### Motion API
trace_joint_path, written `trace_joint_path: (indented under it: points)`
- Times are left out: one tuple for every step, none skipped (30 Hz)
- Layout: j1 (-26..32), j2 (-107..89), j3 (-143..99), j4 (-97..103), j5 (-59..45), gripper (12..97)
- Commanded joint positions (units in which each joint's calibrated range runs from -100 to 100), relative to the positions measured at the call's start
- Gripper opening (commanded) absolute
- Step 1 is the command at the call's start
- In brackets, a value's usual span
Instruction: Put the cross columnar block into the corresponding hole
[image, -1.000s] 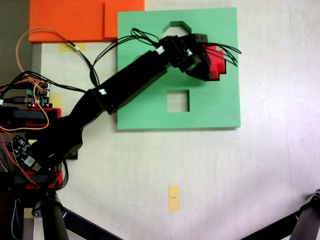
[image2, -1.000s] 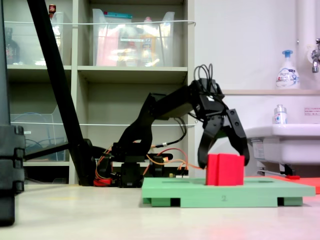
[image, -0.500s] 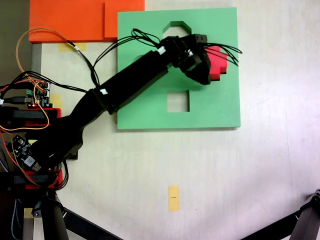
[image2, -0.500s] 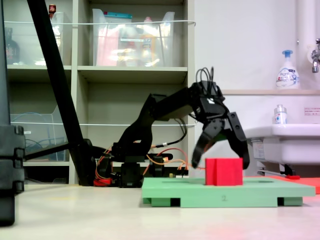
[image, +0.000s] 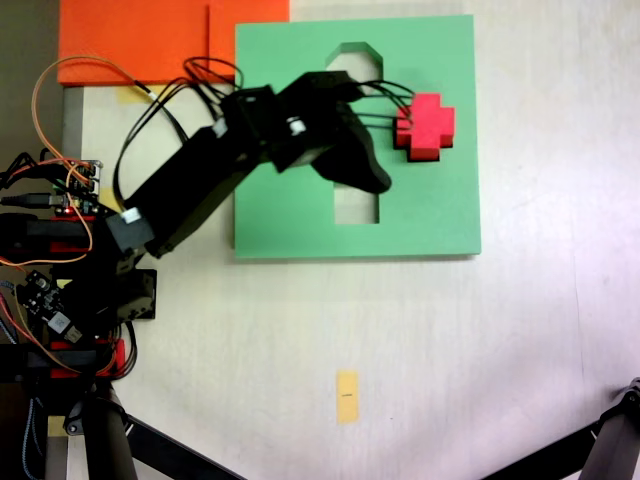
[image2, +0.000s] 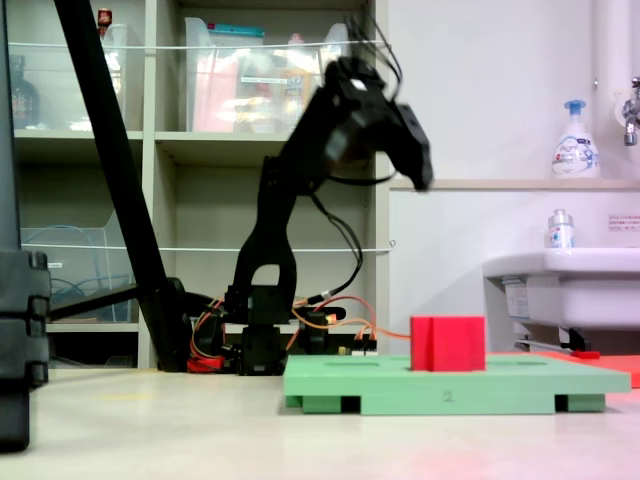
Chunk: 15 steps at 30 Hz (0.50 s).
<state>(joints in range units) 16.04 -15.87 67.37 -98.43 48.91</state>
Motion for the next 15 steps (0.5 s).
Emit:
trace_joint_path:
  points:
    - [-2.00,-16.25,2.82,-1.57,-6.25,75.2]
    - [-3.17,-21.56,2.82,-1.57,-10.16,75.0]
    - [-4.69,-26.73,2.82,-1.57,-14.75,74.4]
    - [-6.45,-31.76,2.72,-1.57,-19.78,72.1]
    - [-8.45,-35.95,2.72,-1.57,-23.98,65.7]
    - [-10.11,-39.02,2.72,-1.57,-25.64,62.5]
    - [-11.92,-41.25,2.72,-1.57,-25.98,60.9]
    - [-13.24,-42.93,2.22,-1.57,-26.32,60.1]
    - [-13.82,-44.61,0.93,-1.57,-27.20,60.1]
    - [-14.95,-47.26,-2.06,-1.57,-28.91,60.0]
    - [-16.80,-50.05,-7.25,0.07,-30.28,59.9]
    - [-18.75,-53.82,-14.83,3.34,-30.87,59.2]
    - [-20.27,-59.97,-25.59,9.80,-31.11,59.2]
    - [-21.05,-67.23,-38.26,18.46,-31.60,59.1]
    - [-21.44,-75.33,-52.31,29.34,-32.77,57.6]
